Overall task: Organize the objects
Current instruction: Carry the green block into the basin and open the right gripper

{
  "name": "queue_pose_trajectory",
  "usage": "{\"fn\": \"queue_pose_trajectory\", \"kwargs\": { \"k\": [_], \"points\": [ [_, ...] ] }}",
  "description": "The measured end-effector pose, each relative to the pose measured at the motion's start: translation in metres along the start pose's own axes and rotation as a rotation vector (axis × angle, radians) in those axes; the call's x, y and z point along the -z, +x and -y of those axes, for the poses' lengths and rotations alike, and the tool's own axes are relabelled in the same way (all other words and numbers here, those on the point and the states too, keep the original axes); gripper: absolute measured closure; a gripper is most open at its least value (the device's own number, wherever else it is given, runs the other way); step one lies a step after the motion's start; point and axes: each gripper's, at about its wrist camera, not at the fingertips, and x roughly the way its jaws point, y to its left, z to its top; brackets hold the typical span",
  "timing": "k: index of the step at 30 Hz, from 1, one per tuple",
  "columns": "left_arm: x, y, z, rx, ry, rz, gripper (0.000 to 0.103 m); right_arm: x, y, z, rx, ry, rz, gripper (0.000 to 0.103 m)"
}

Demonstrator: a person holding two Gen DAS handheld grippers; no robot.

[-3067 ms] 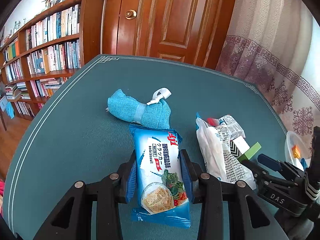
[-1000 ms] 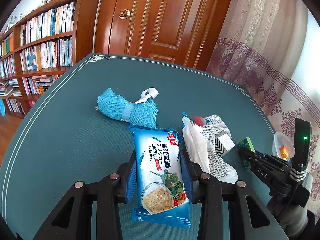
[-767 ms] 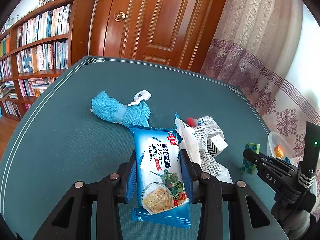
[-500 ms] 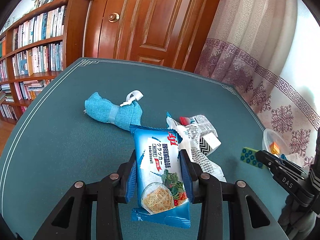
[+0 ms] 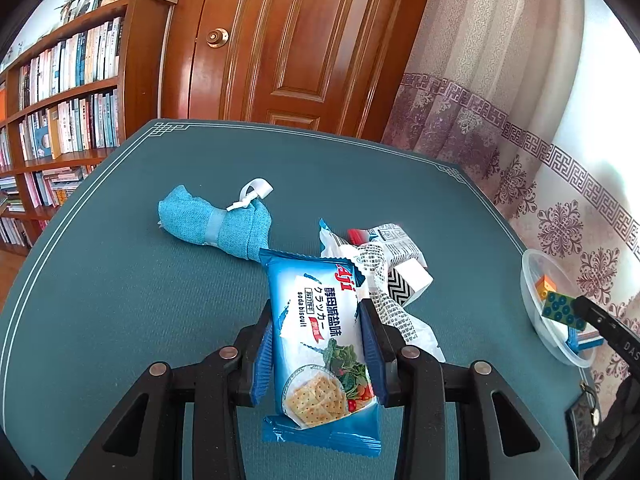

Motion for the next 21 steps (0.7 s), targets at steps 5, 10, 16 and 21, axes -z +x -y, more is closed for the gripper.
{"fn": "queue_pose_trajectory", "kwargs": {
  "k": [5,10,16,21],
  "points": [
    [0.0,0.0,0.001,0.0,0.004,0.0,0.062,-0.009,-0.01,0.028,0.077,0.052,0.044,0.088],
    [0.001,0.001,0.002,-0.002,0.007,-0.003,0.062,-0.013,-0.012,0.055,0.169,0.087,0.079,0.088],
    [0.002,0.002,0.003,-0.005,0.015,-0.005,0.062,-0.013,0.0,0.089,0.254,0.143,0.079,0.088],
    [0.004,0.003,0.005,-0.009,0.022,-0.01,0.062,-0.014,0.018,0.106,0.241,0.174,0.038,0.087]
  ]
}}
